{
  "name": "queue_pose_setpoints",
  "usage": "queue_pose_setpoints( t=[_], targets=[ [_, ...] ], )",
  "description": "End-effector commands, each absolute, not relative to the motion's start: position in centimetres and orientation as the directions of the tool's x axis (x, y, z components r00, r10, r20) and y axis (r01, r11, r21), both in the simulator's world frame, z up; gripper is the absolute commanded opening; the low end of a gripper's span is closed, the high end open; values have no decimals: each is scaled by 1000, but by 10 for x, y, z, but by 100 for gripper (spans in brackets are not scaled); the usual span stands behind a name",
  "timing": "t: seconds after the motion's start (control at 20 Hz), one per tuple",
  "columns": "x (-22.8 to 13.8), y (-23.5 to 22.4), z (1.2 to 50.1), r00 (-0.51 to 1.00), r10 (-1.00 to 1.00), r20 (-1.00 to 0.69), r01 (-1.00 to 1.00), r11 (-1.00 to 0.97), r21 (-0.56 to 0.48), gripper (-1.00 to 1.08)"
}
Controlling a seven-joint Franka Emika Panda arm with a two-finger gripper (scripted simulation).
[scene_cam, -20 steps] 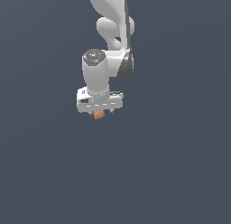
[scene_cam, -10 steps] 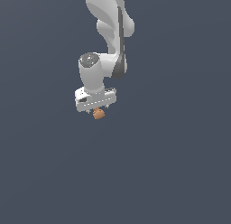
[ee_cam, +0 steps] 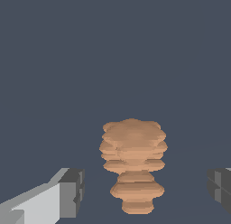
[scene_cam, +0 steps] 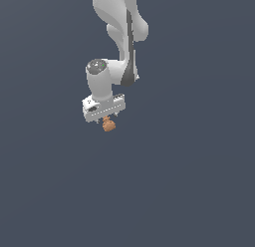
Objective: Pick up the object and move it to a goal position.
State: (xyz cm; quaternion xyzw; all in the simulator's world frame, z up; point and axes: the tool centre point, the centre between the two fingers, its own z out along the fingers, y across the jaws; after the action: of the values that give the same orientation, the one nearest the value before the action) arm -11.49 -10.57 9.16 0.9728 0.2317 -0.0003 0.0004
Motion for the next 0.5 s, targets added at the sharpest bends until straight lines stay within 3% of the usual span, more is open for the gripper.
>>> queue_pose_setpoints(
  t=[0.0,0.45],
  targets=[
    [-119,-107,90,885,465,0,465,-885,0,100],
    [-120,-107,84,883,470,0,470,-883,0,100]
  ],
)
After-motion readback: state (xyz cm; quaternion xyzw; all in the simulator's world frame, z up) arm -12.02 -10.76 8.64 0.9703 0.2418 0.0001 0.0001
